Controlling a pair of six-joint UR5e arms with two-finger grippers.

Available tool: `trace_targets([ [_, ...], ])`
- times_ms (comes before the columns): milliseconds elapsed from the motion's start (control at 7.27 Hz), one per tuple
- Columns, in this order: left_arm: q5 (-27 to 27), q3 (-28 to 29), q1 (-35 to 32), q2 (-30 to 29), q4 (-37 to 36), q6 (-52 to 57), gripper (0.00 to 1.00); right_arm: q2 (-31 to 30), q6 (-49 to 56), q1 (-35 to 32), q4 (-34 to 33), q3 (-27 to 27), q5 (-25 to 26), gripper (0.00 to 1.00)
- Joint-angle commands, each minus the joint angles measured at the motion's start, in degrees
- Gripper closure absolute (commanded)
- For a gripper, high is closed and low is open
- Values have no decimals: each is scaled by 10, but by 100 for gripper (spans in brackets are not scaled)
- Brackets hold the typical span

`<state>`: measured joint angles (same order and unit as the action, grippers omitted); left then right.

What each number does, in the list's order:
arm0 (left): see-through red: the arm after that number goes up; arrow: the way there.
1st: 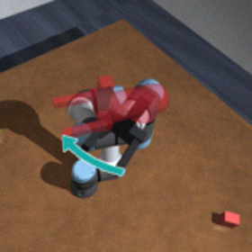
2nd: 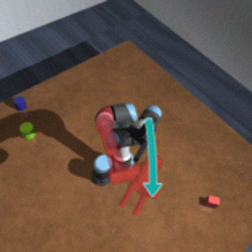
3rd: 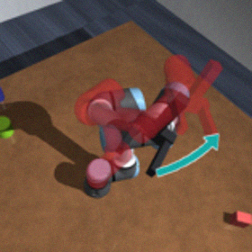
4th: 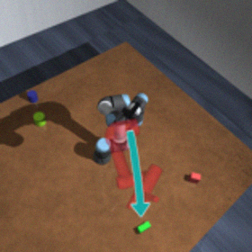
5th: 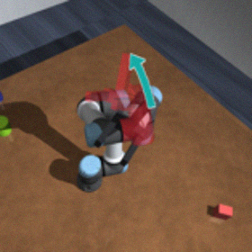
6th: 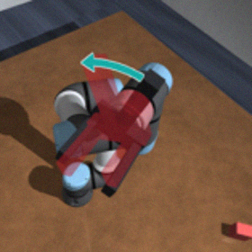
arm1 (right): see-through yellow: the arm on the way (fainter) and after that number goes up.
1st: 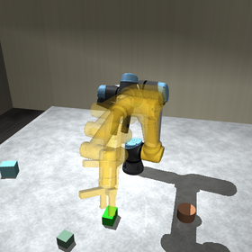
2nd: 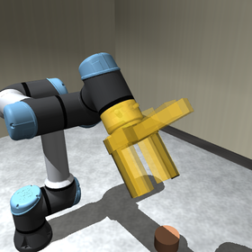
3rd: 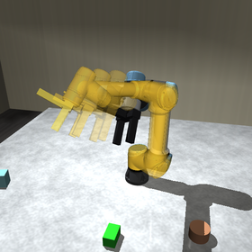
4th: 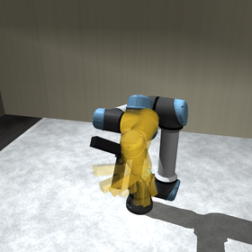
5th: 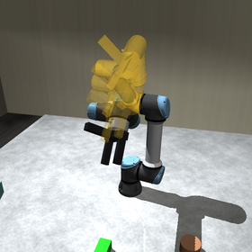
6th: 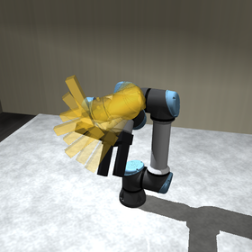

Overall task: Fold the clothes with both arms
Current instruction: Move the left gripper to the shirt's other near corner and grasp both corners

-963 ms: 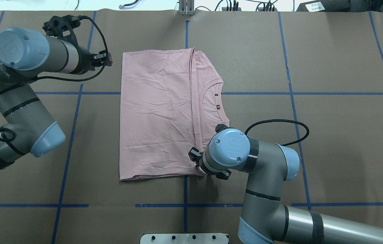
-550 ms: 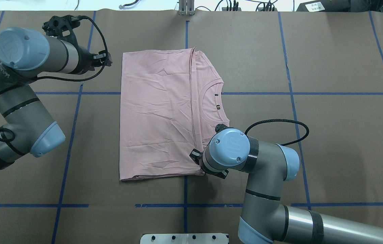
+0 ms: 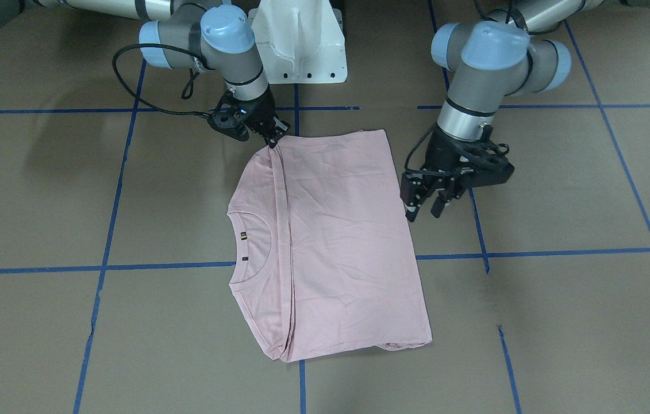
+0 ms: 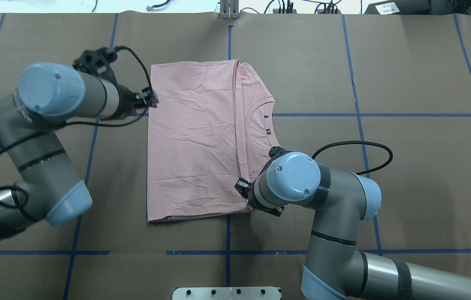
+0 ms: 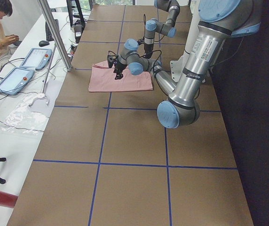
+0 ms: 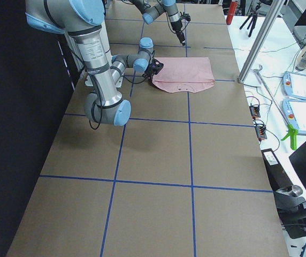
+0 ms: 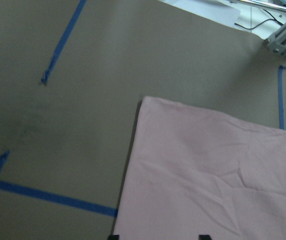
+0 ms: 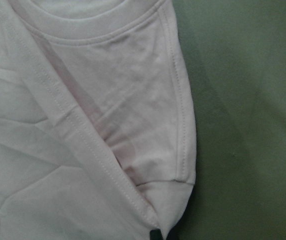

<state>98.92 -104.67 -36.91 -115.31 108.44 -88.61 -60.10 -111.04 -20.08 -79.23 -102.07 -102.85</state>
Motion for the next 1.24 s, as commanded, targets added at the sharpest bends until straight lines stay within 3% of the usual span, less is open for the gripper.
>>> trace_targets([
  [0,-4,-56,96,11,-57,-141,36,-19,-4,3,-2,-30,2,100],
  [413,-29,-69,190,51,-57,-298,33,-21,-3,5,-2,-34,1,100],
  [1101,-35,-60,225,82,-57,-307,34,-20,-1,5,-2,-33,0,100],
])
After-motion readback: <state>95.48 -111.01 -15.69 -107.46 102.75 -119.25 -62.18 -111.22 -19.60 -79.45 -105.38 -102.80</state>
